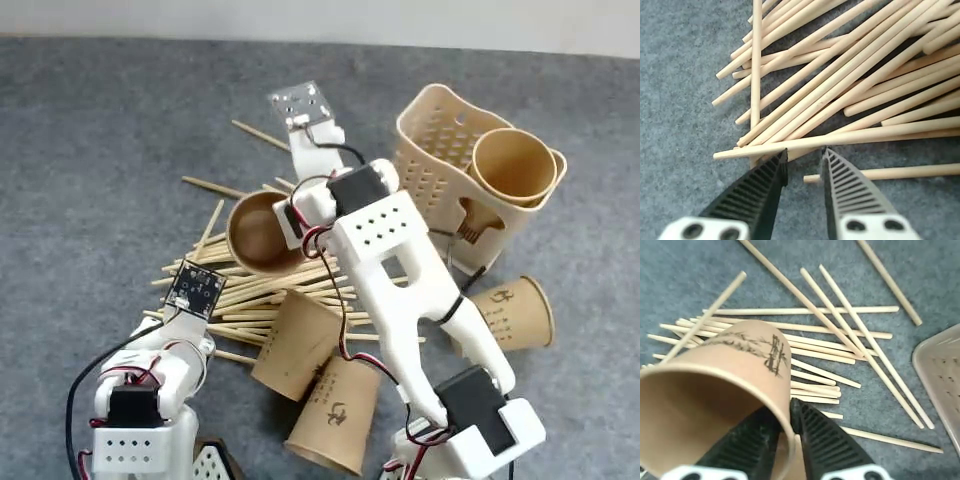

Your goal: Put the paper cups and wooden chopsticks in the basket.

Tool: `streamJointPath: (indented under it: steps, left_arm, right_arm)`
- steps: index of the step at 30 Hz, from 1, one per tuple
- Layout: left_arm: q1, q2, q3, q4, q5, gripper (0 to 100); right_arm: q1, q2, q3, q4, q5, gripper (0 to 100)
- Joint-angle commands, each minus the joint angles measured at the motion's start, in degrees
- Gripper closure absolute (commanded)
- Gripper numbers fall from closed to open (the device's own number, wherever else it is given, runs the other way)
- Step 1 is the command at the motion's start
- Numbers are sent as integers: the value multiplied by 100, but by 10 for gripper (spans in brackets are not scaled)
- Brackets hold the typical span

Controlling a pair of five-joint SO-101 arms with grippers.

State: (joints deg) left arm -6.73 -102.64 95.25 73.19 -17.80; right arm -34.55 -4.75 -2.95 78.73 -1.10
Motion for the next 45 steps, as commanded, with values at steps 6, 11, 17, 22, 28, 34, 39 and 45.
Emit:
streamJointPath:
  steps: [6, 11, 17, 22, 28, 34, 39, 45]
  left_arm:
    - [-66, 66, -57, -132, -18, 877]
    - [-57, 66, -57, -132, -26, 877]
    - [-57, 66, -57, -132, -26, 876]
    - [-57, 66, -57, -132, -26, 876]
    - [-48, 66, -57, -132, -26, 874]
    - [-48, 66, -57, -132, -26, 874]
    - [-48, 66, -57, -132, -26, 874]
    - [-48, 66, -57, -132, -26, 874]
  right_arm:
    - [875, -110, -1771, 1200, 0, 992]
    - [1288, -110, -2888, 2044, 0, 992]
    - [1974, -119, -3802, 2220, -9, 992]
    - [2615, -251, -3925, 2229, -9, 992]
    - [3222, -1007, -3899, 2229, -9, 992]
    - [4374, -1402, -3582, 2229, 158, 992]
    - [4857, -1569, -2853, 2211, 308, 992]
    - [4971, -1552, -2149, 1903, 316, 992]
